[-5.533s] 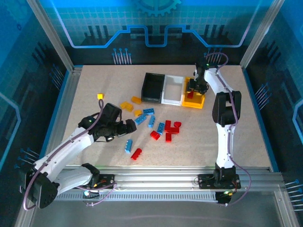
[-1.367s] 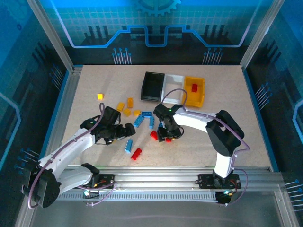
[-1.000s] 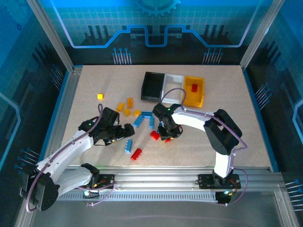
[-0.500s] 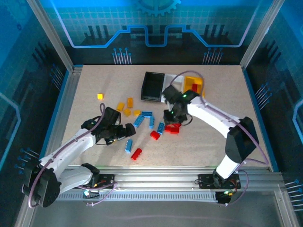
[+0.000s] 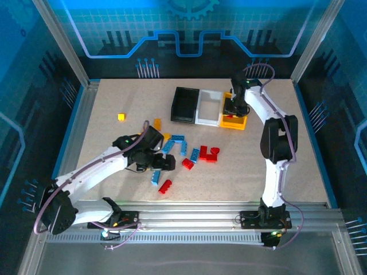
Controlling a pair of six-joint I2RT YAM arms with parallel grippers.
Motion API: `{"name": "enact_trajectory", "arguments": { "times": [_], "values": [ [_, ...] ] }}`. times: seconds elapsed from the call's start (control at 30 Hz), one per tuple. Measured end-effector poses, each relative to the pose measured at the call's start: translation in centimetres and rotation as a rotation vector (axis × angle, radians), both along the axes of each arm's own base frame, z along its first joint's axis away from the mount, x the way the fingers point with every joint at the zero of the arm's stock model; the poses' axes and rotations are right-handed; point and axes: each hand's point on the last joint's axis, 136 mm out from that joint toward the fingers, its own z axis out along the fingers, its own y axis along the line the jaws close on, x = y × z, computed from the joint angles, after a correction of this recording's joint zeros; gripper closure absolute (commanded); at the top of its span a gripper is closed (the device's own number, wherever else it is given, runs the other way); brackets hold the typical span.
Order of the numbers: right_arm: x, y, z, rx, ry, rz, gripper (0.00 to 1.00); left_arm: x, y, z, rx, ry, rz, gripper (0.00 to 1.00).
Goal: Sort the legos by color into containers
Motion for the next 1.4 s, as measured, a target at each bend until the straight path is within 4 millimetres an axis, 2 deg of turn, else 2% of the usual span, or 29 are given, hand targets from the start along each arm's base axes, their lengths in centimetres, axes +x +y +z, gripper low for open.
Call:
{"name": "enact_trajectory", "arguments": {
  "times": [0.17,0.3,0.43,0.6,0.7,0.9,1.0,1.1,1.27,1.4],
  "values": [
    [1.5,-1.0,-2.0,-0.007,0.032,-0.008,0.62,-1.3,0.0,-1.0,0.052,0.046,-0.030,0.06],
    [1.7,-1.2,-2.1,-0.008,0.037,0.000,0.52,-1.4,0.2,-1.1,0.065,0.052,-0.028,0.09],
    [1.6,-1.1,-2.1,-0.008,0.040,0.009,0.44,-1.6,0.5,-1.4,0.082,0.061,-0.029,0.16],
    [1.5,-1.1,-1.6,-0.003,0.036,0.011,0.41,-2.0,0.1,-2.4,0.112,0.093,-0.056,0.20],
    [1.2,-0.9,0.4,0.015,0.000,0.013,0.41,-2.6,-0.5,-3.3,0.146,0.113,-0.099,0.24],
    [-2.5,-0.7,6.6,0.074,-0.104,0.007,0.40,-3.3,-2.6,-4.9,0.206,0.137,-0.217,0.31],
    [-4.8,-0.4,8.4,0.100,-0.135,0.010,0.40,-3.9,-3.1,-6.0,0.247,0.154,-0.268,0.33],
    [-7.0,0.0,8.3,0.123,-0.120,0.015,0.40,-4.3,-3.4,-7.0,0.276,0.171,-0.293,0.35],
    [-9.4,0.4,6.7,0.129,-0.063,0.021,0.40,-4.2,-3.0,-8.3,0.329,0.189,-0.305,0.39],
    [-10.4,0.5,6.4,0.136,-0.051,0.021,0.40,-4.0,-2.9,-8.9,0.355,0.197,-0.313,0.51]
  ]
}}
